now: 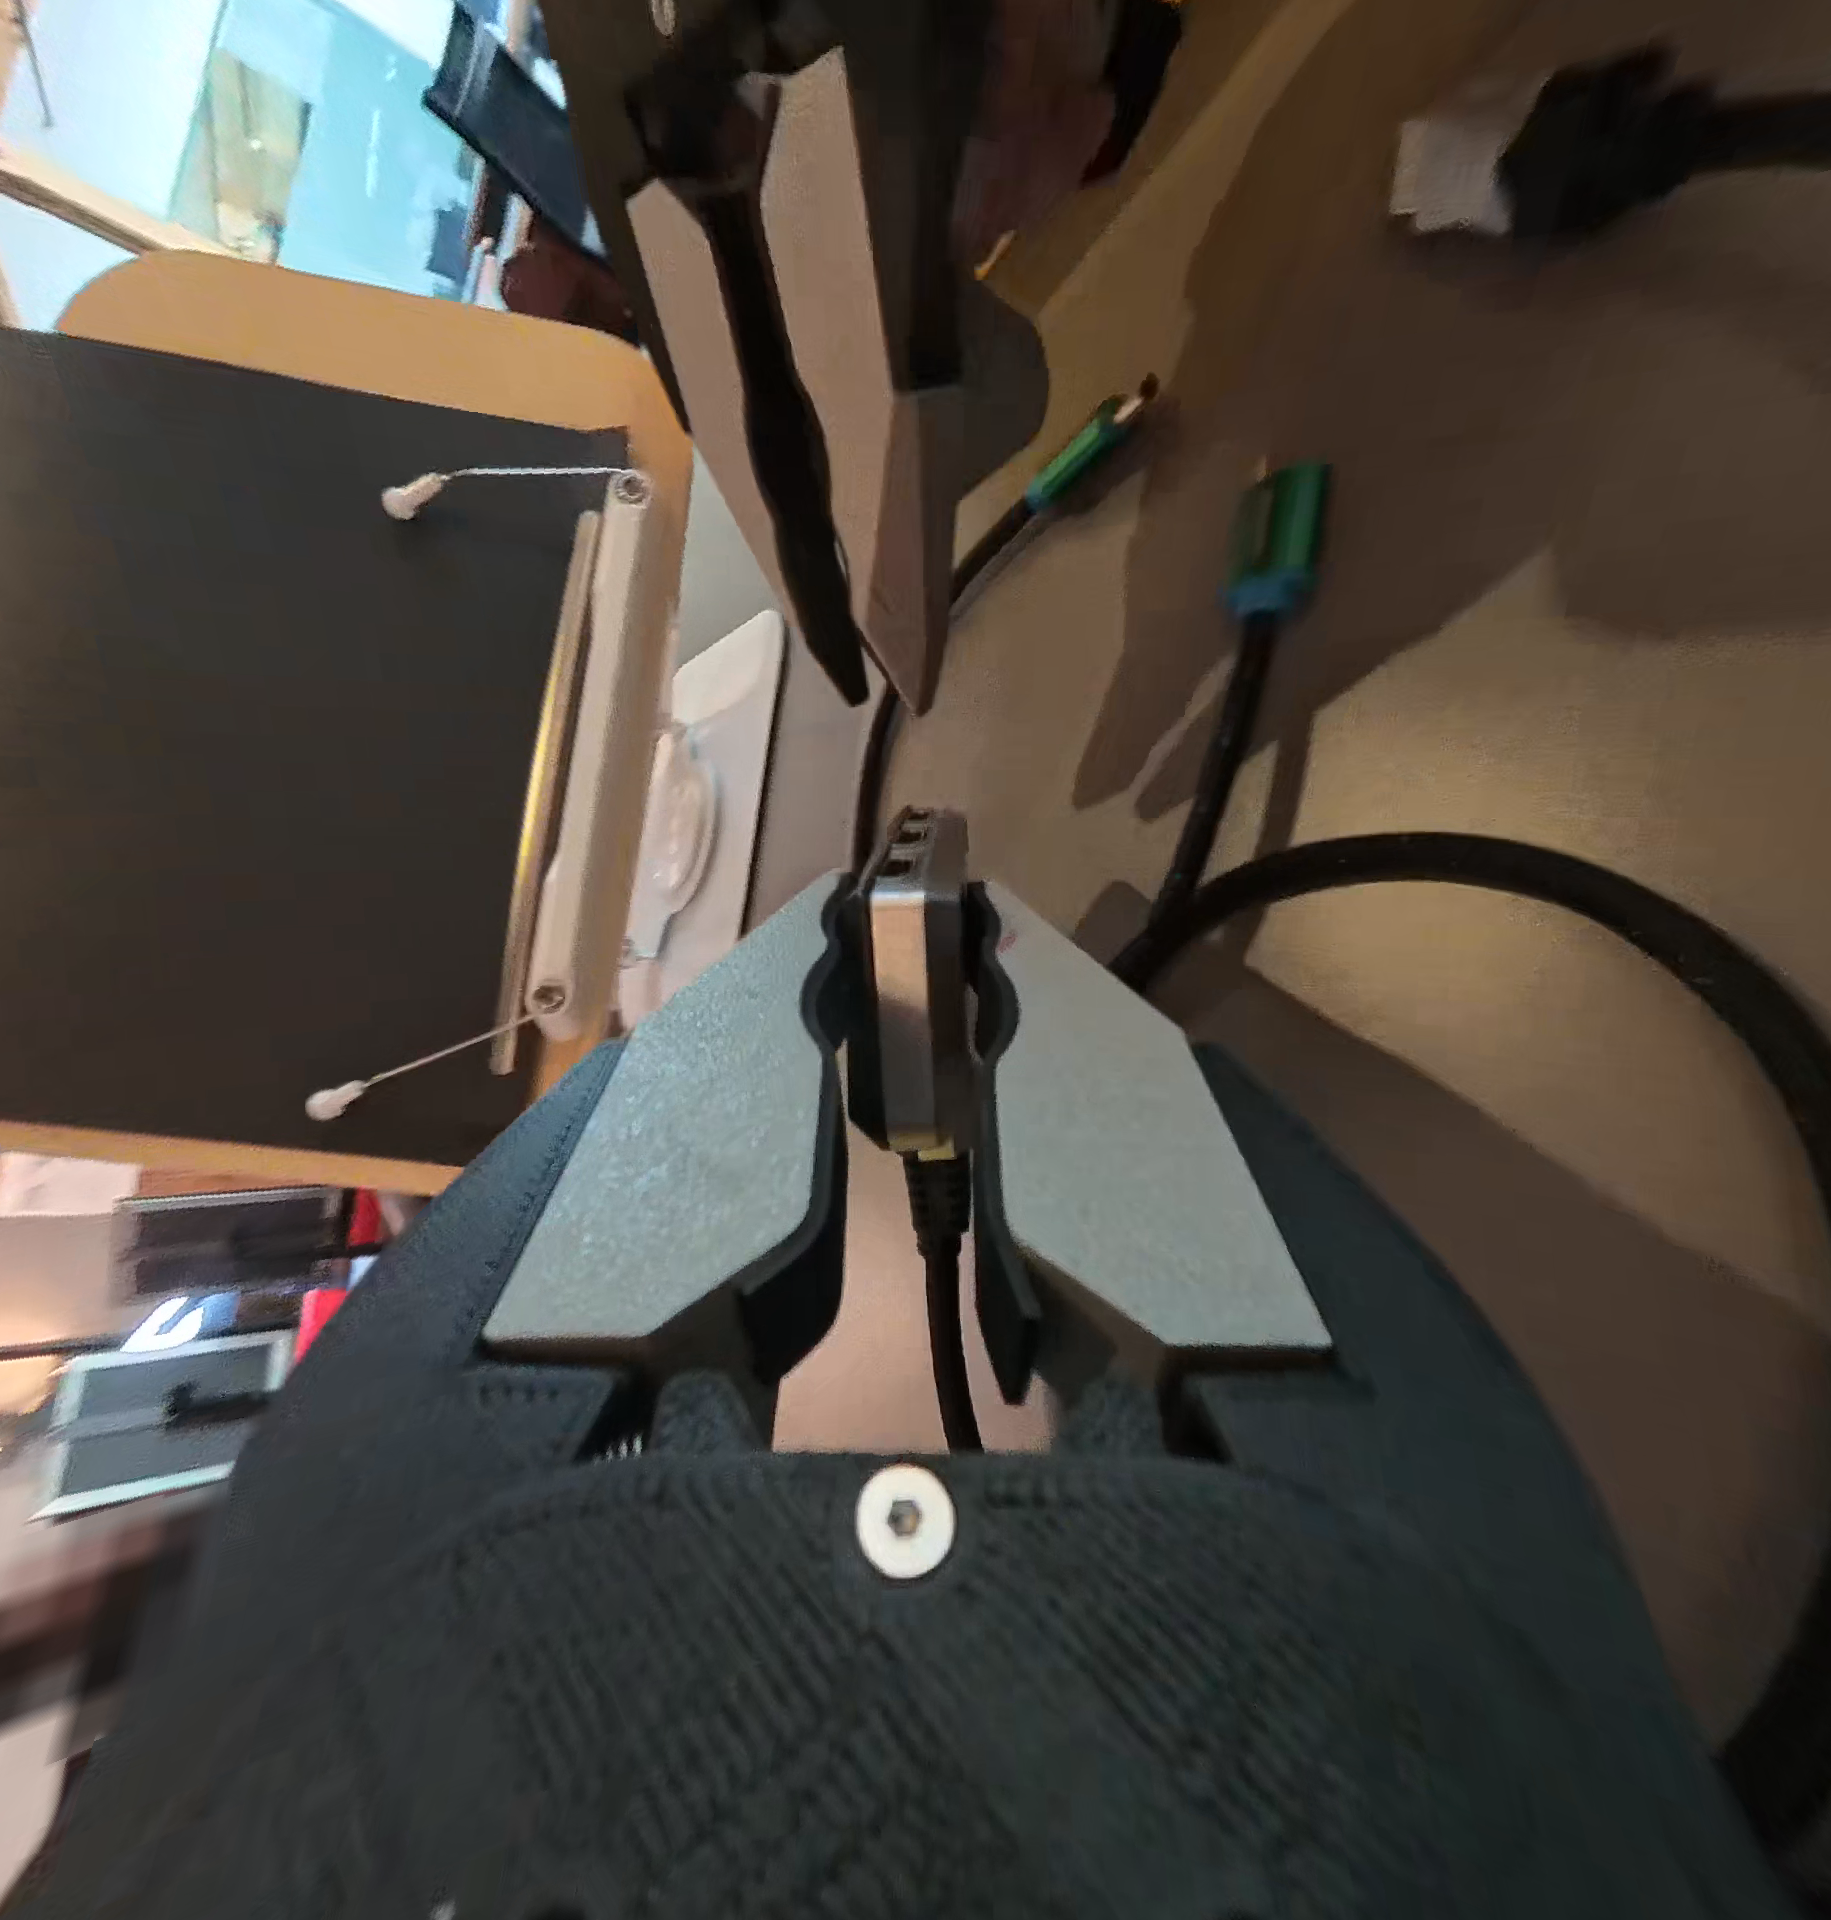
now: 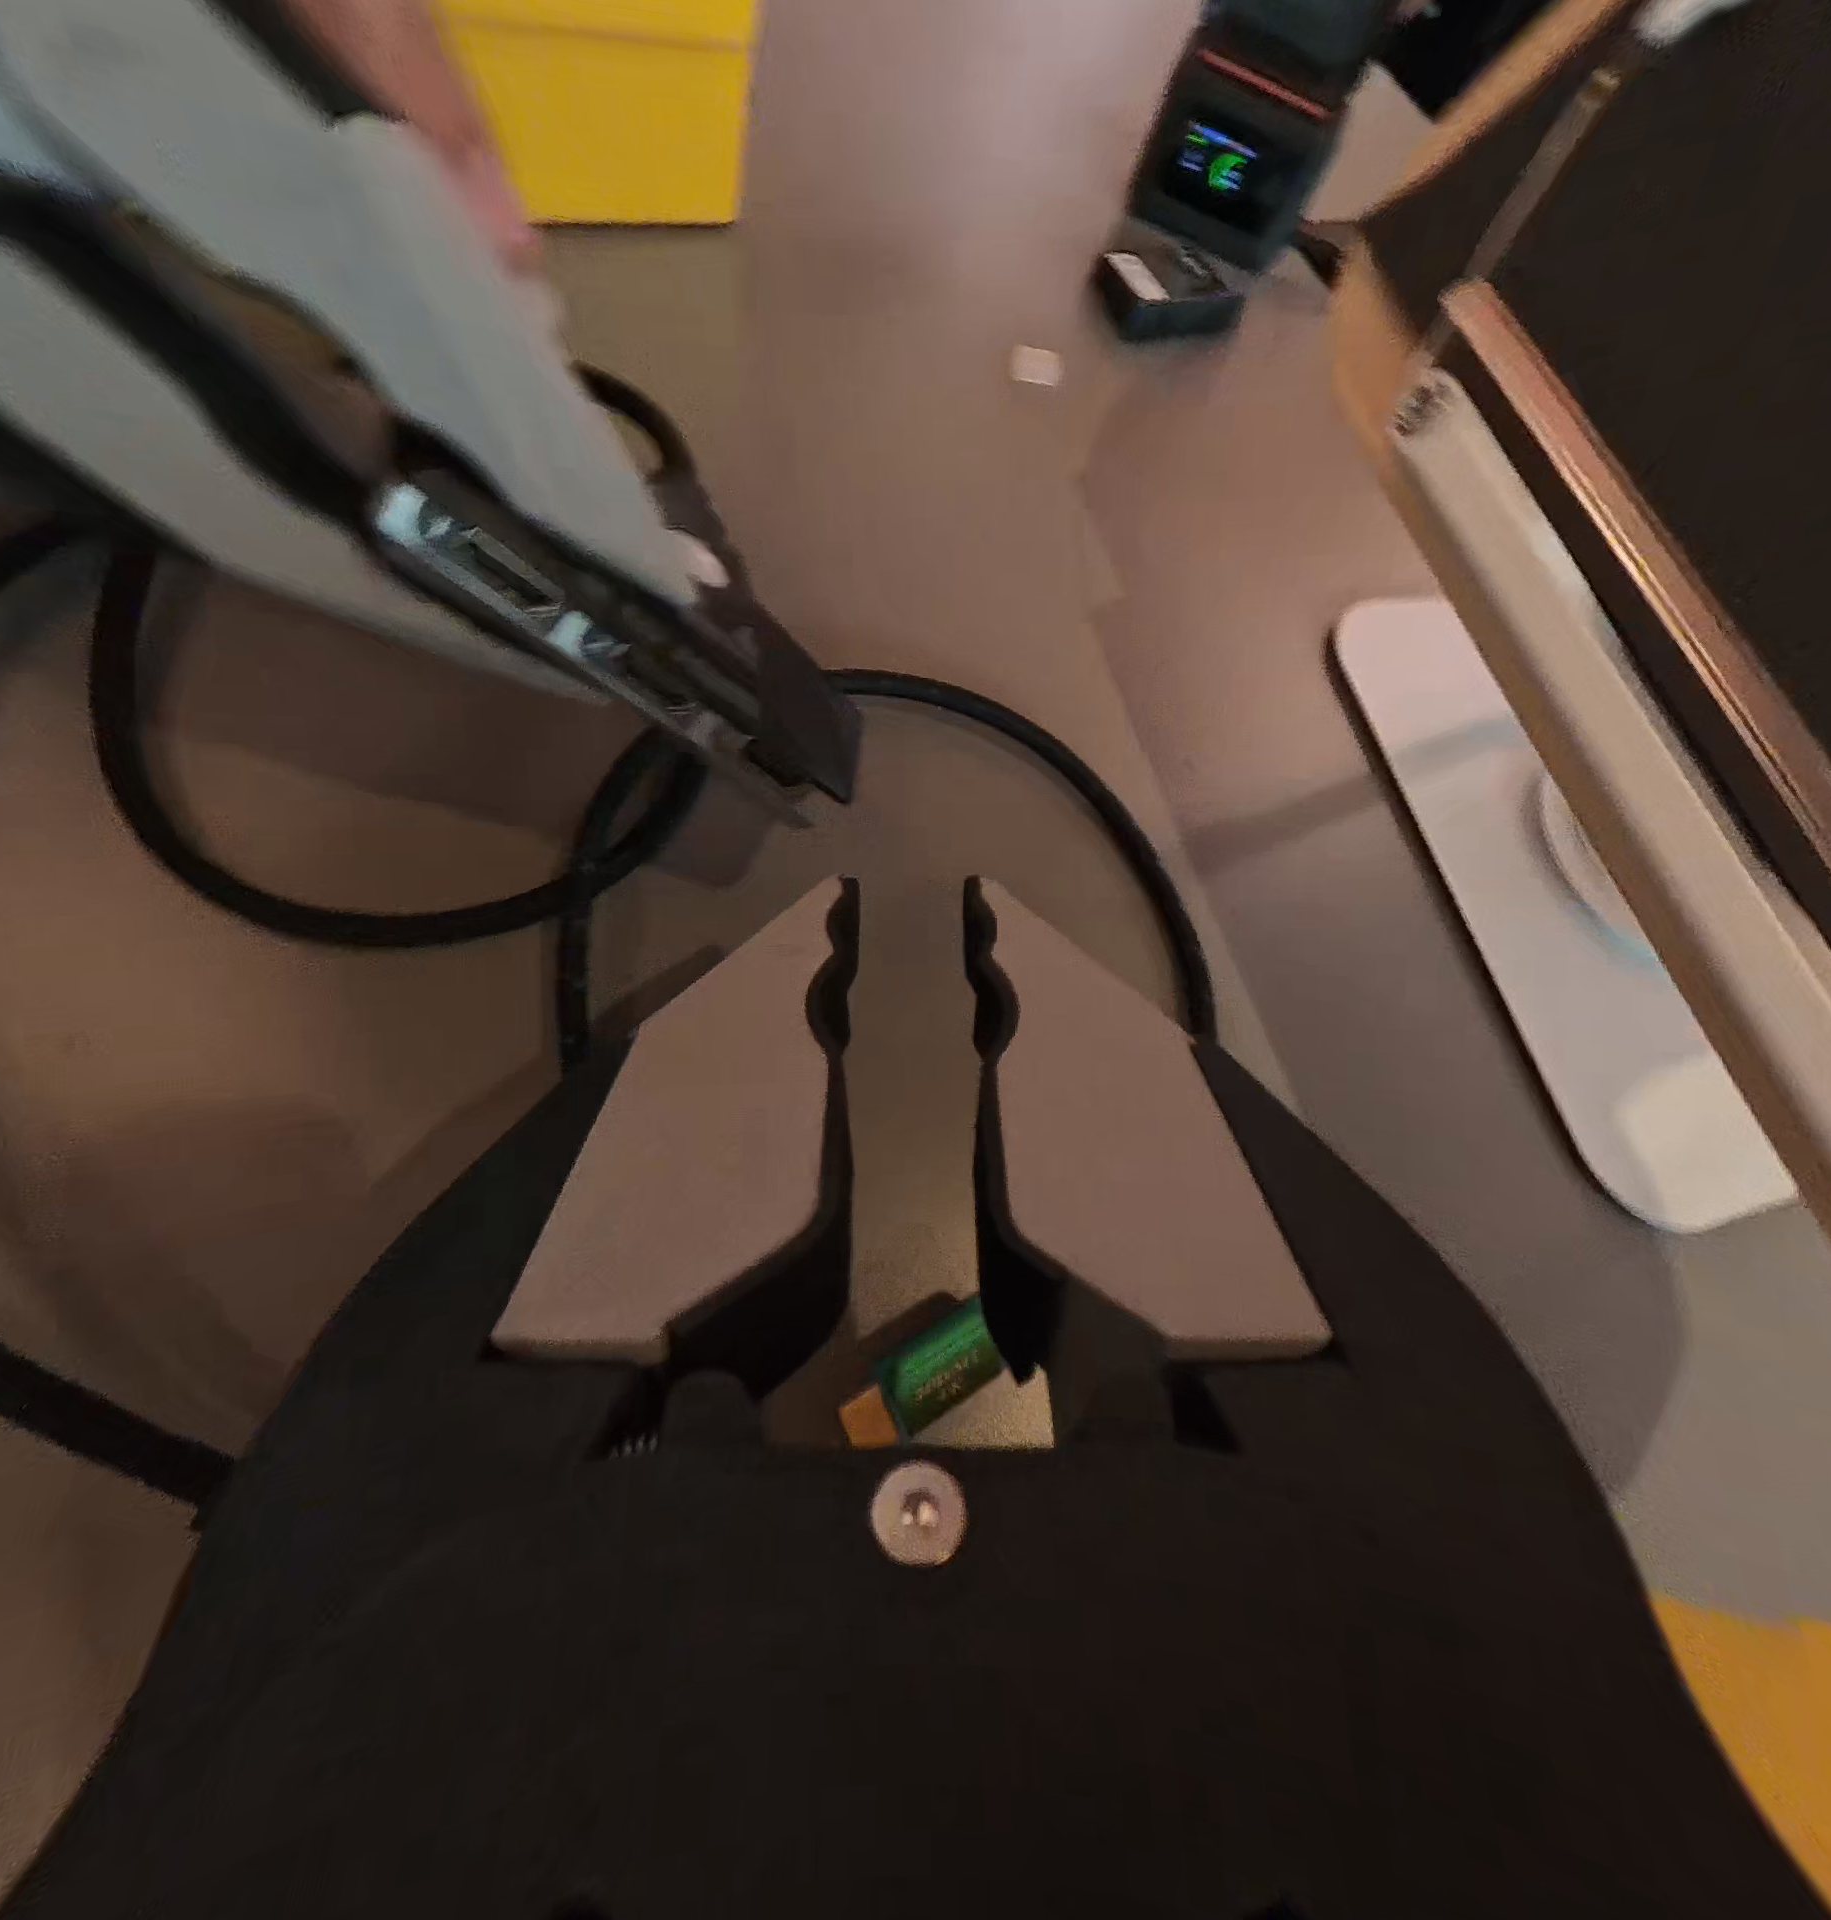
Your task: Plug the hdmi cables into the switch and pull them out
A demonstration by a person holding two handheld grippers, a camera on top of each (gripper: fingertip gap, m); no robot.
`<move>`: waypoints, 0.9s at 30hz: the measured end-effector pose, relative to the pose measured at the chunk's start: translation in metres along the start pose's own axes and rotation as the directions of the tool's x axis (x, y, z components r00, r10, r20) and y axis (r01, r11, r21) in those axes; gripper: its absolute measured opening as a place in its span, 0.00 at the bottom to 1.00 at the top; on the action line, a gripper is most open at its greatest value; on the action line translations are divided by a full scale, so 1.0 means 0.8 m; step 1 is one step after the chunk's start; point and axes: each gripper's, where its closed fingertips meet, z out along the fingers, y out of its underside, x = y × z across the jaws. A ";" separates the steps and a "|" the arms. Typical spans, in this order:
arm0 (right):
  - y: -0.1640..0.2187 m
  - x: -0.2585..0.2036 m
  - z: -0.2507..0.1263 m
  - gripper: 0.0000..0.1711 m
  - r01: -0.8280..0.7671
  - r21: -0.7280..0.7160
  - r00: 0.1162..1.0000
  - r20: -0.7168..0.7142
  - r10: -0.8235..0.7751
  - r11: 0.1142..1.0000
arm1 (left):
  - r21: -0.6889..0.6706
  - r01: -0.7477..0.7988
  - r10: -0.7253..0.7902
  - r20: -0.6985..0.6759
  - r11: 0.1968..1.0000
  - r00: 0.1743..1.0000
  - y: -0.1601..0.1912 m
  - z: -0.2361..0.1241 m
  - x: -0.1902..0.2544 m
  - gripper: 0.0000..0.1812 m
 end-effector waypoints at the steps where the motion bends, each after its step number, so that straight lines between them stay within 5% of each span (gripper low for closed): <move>1: 0.003 0.012 -0.001 0.10 -0.062 0.000 0.998 -0.030 0.062 0.998 | 0.005 -0.008 0.008 0.026 1.000 1.000 -0.002 0.001 -0.003 0.10; 6: 0.038 0.052 0.000 0.13 -0.216 -0.107 0.964 -0.180 0.195 0.971 | 0.064 0.004 -0.014 0.152 0.998 0.988 -0.012 -0.001 -0.024 0.10; 12: 0.010 0.037 -0.002 0.14 -0.188 0.019 0.976 -0.109 0.189 0.982 | 0.047 0.051 -0.057 0.132 0.998 0.990 0.002 0.016 -0.016 0.10; 17: 0.009 0.005 -0.036 0.14 -0.048 -0.084 0.990 -0.140 0.036 0.995 | 0.043 0.084 -0.088 0.103 0.996 0.991 0.009 0.021 -0.012 0.10; 20: 0.035 -0.012 -0.048 0.13 -0.052 -0.263 0.993 -0.112 0.023 0.963 | 0.054 0.078 -0.082 0.093 0.996 0.992 0.004 0.020 -0.009 0.10; 24: 0.026 -0.015 -0.088 0.21 0.199 -0.426 0.975 -0.009 -0.224 0.883 | 0.103 0.095 -0.106 0.112 0.990 0.988 -0.003 0.012 -0.015 0.10; 27: 0.063 -0.013 -0.108 0.31 0.427 -0.566 0.900 0.193 -0.390 0.705 | 0.109 0.101 -0.115 0.127 0.989 0.985 -0.003 0.008 -0.020 0.10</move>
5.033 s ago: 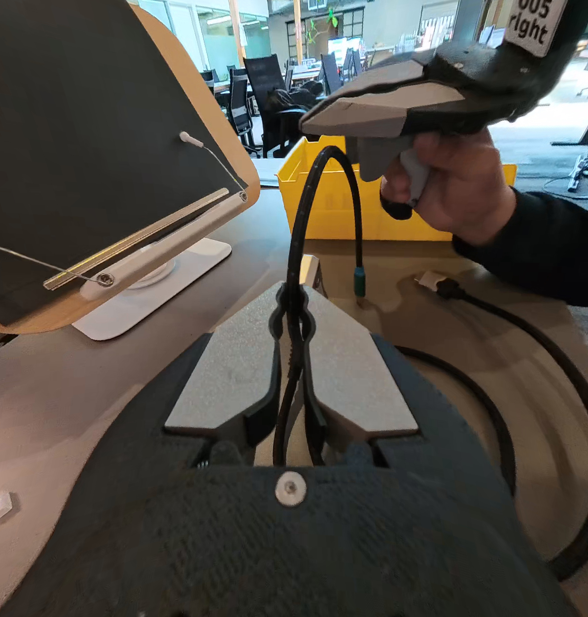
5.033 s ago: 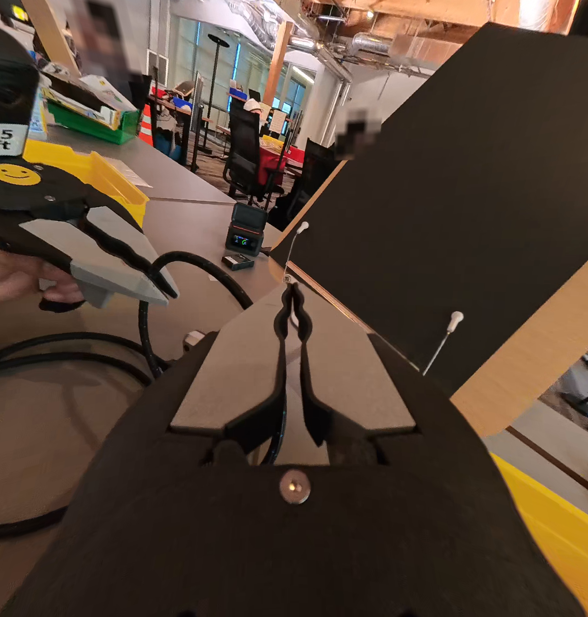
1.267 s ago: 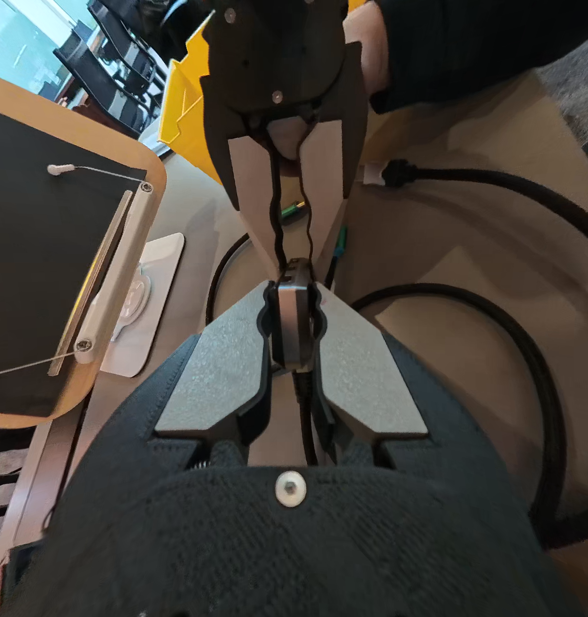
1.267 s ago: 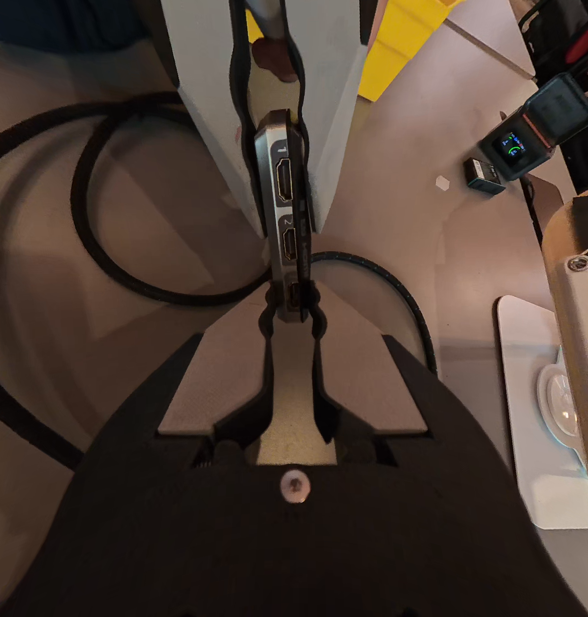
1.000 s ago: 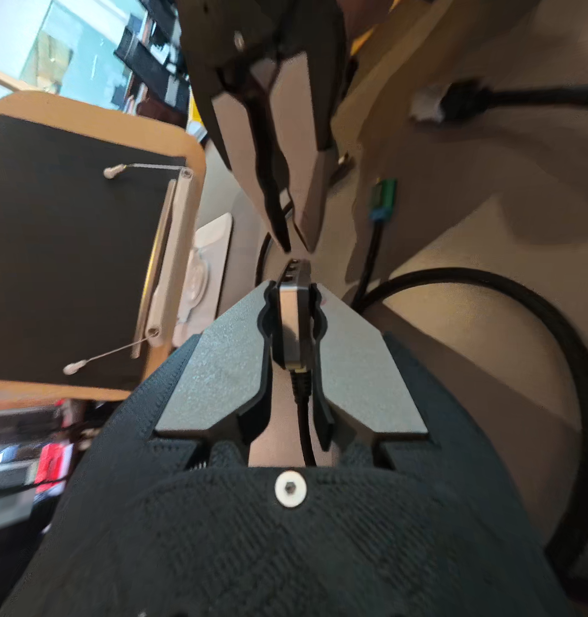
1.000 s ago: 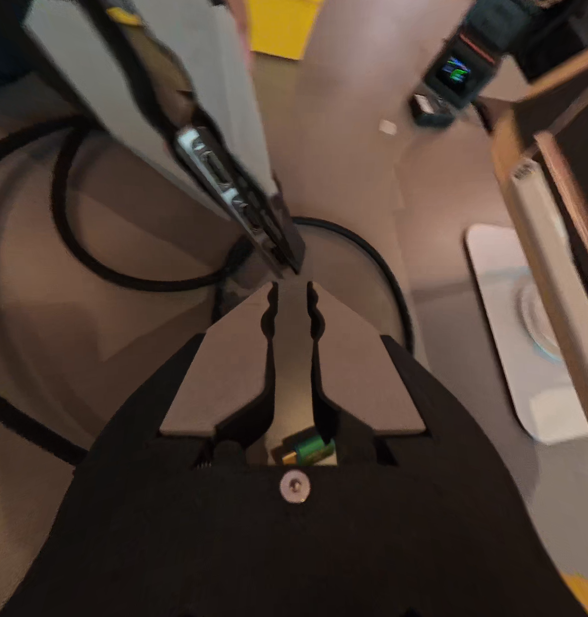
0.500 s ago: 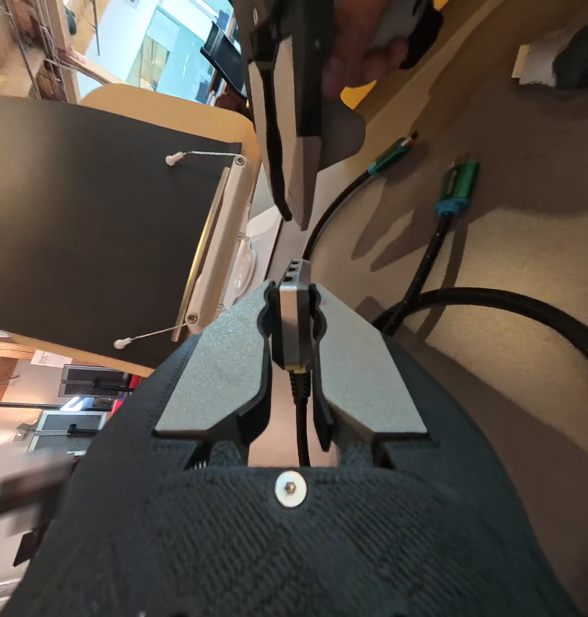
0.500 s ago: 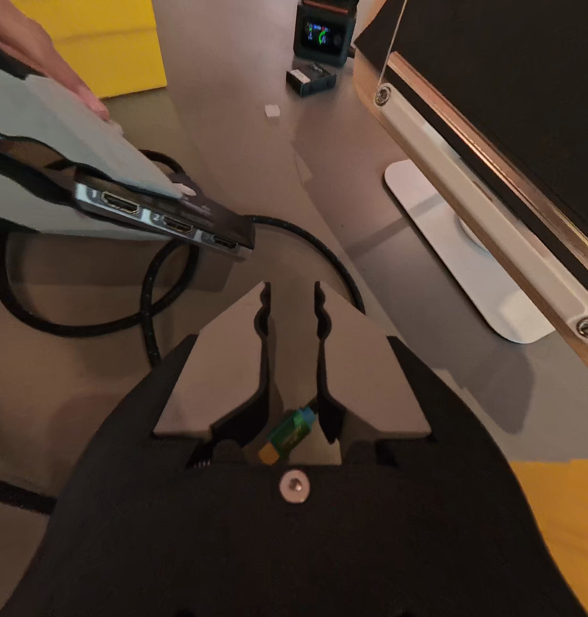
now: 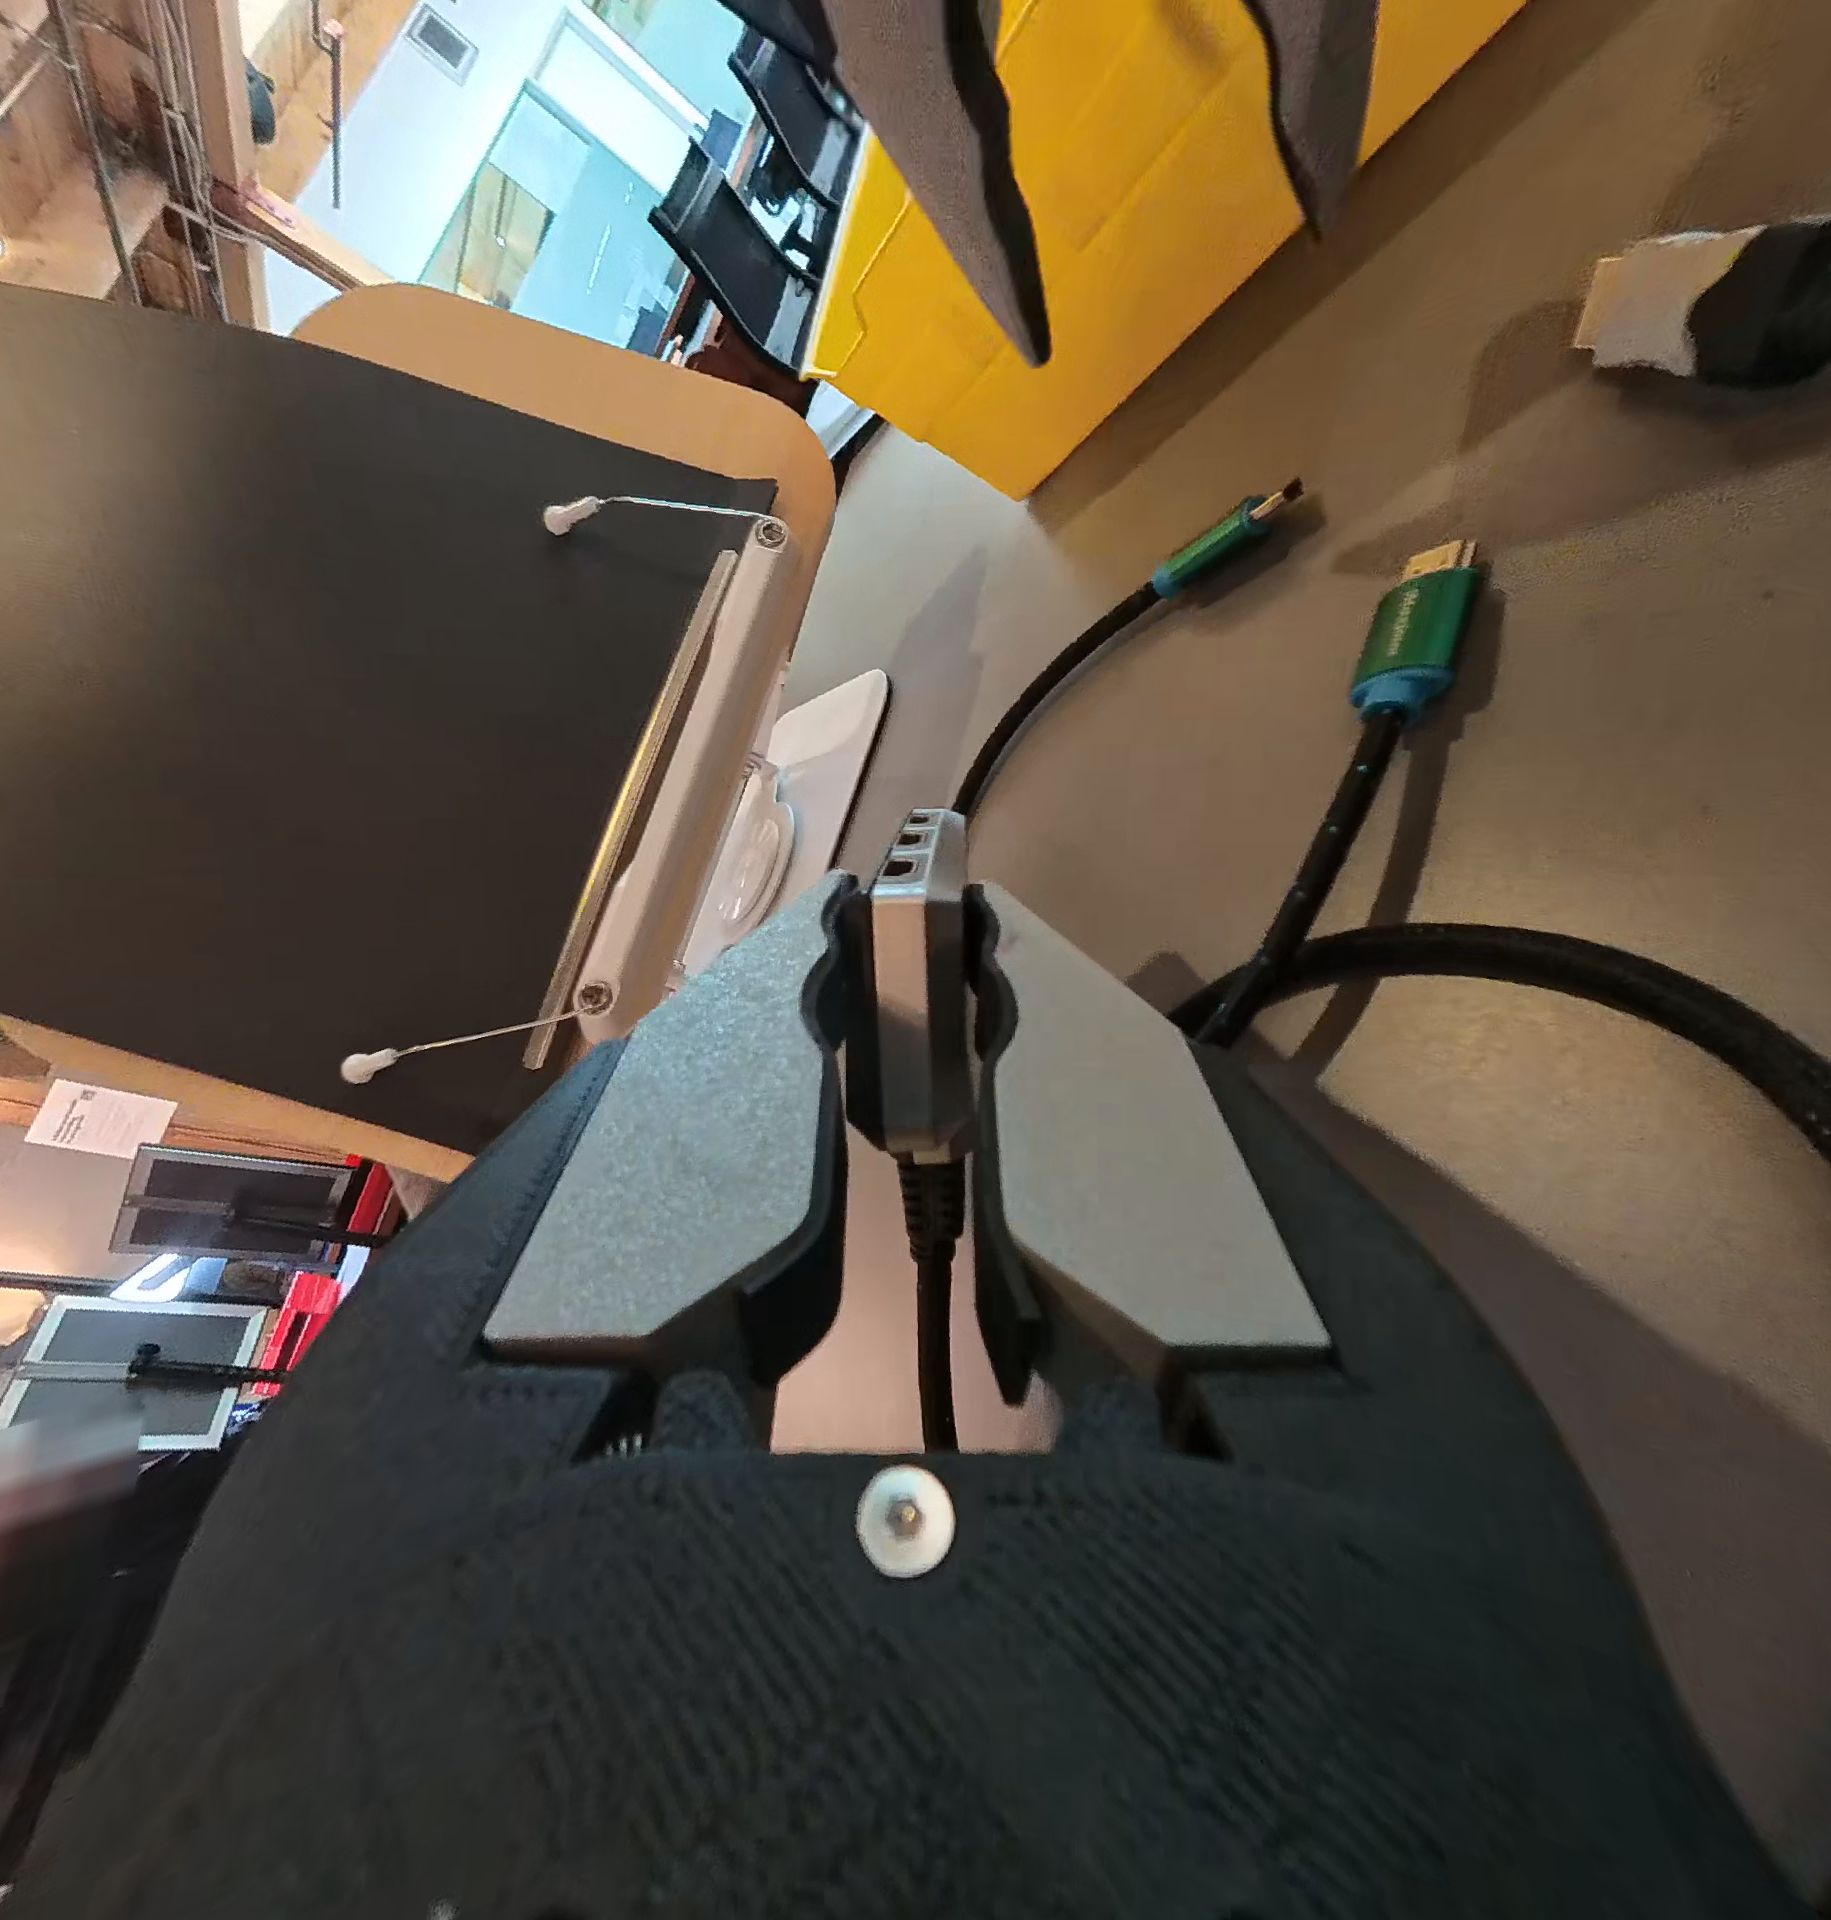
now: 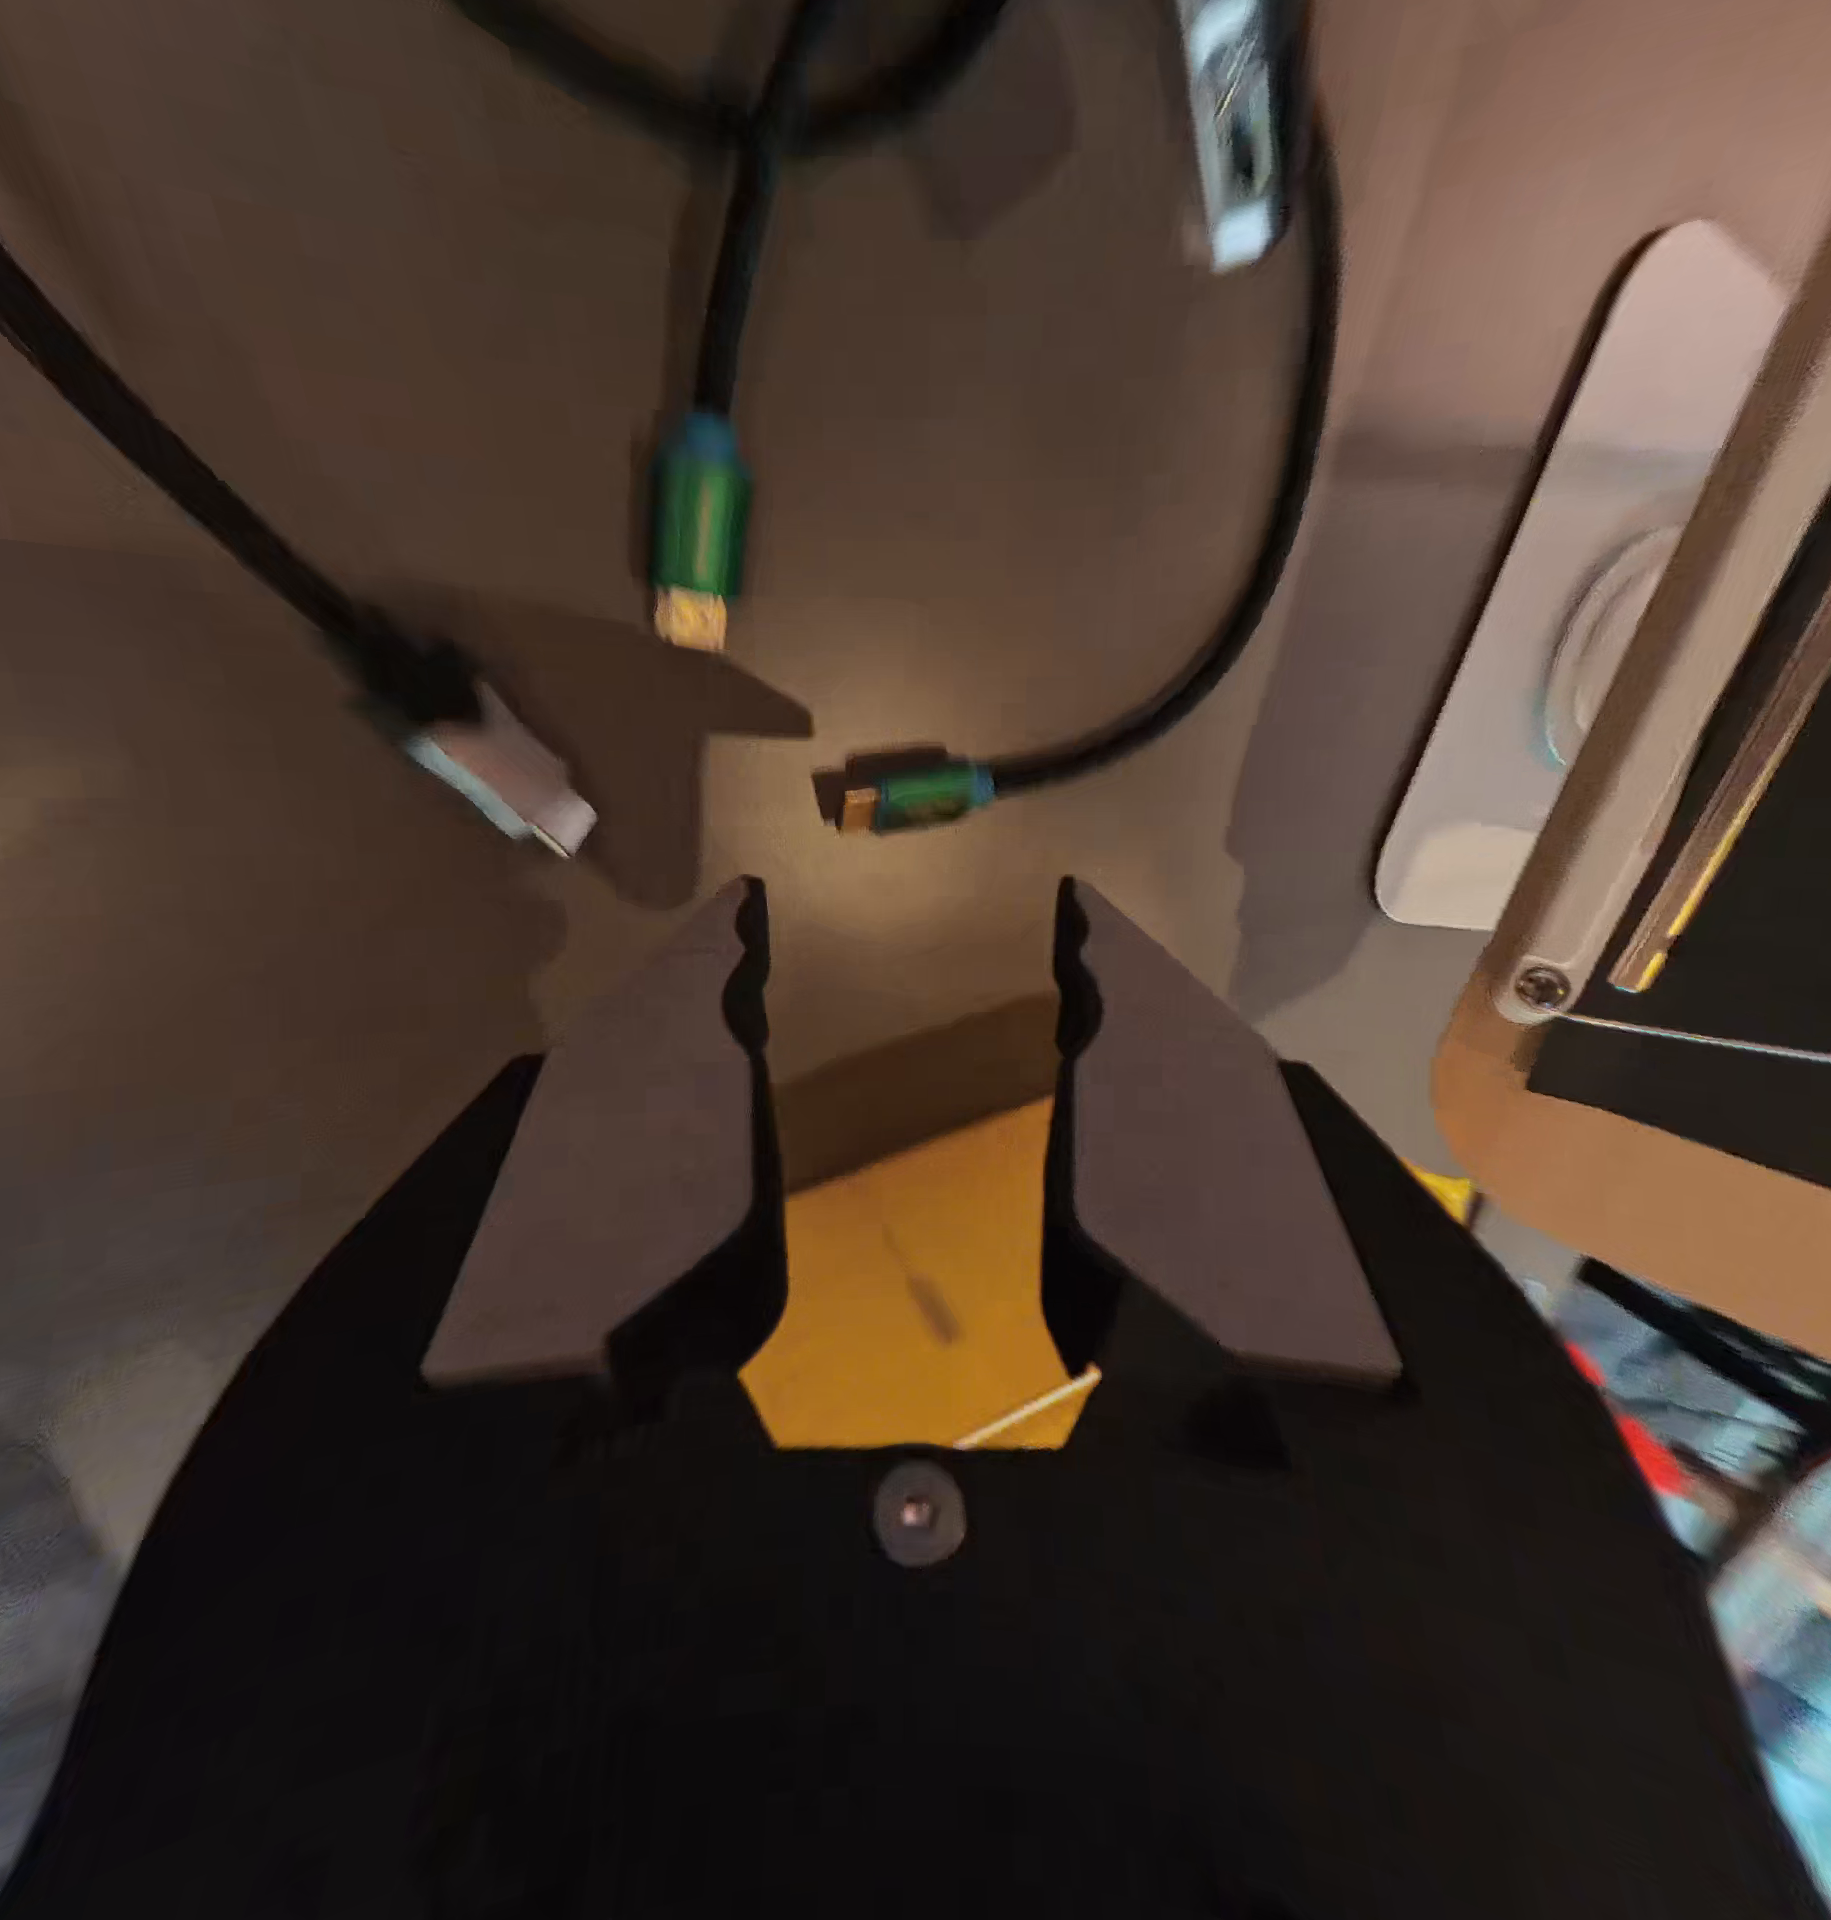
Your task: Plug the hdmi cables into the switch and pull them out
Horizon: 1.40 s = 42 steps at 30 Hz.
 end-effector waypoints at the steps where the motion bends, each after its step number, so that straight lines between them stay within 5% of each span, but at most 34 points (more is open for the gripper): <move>1: 0.013 0.003 0.008 0.31 0.050 -0.048 0.999 -0.007 -0.050 0.998 | 0.002 0.001 -0.001 -0.005 1.000 1.000 -0.001 0.000 0.001 0.10; 7: 0.034 0.035 0.054 0.31 0.292 -0.198 0.943 -0.103 -0.316 0.936 | -0.010 0.007 -0.008 -0.034 1.000 0.999 0.005 0.003 0.006 0.10; 14: 0.032 0.046 0.078 0.45 0.544 -0.284 0.817 -0.036 -0.576 0.790 | -0.053 0.027 -0.029 -0.043 0.998 0.999 0.026 0.006 0.002 0.10; 21: 0.045 0.033 0.096 0.13 0.608 -0.316 0.794 0.256 -0.552 0.728 | -0.080 0.042 -0.044 -0.033 0.996 0.998 0.038 0.006 -0.003 0.10; 22: 0.053 0.028 0.096 0.00 0.593 -0.338 0.803 0.320 -0.503 0.731 | -0.081 0.043 -0.046 -0.032 0.996 0.998 0.038 0.006 -0.003 0.10; 29: 0.039 0.003 0.084 0.00 0.283 -0.272 0.908 0.386 -0.165 0.920 | -0.055 0.056 -0.056 -0.002 0.997 0.998 0.032 0.002 -0.012 0.10; 33: 0.023 0.031 0.060 0.00 0.319 -0.121 0.941 0.160 -0.299 0.940 | -0.056 0.031 -0.031 0.005 0.998 1.000 0.028 0.002 -0.011 0.10; 34: 0.019 0.034 0.055 0.02 0.320 -0.106 0.943 0.137 -0.305 0.942 | -0.056 0.031 -0.031 0.007 0.998 0.999 0.028 0.002 -0.011 0.10; 35: 0.019 0.029 0.052 0.17 0.309 -0.110 0.943 0.166 -0.289 0.945 | -0.055 0.034 -0.033 0.011 0.998 0.999 0.028 0.001 -0.012 0.10; 38: 0.025 0.017 0.058 0.29 0.319 -0.179 0.931 0.245 -0.272 0.931 | -0.051 0.056 -0.055 0.022 0.997 0.998 0.031 -0.001 -0.016 0.10; 42: 0.011 0.034 0.074 0.43 0.413 -0.174 0.909 0.142 -0.392 0.894 | -0.053 0.065 -0.063 0.032 0.996 0.997 0.033 -0.003 -0.021 0.10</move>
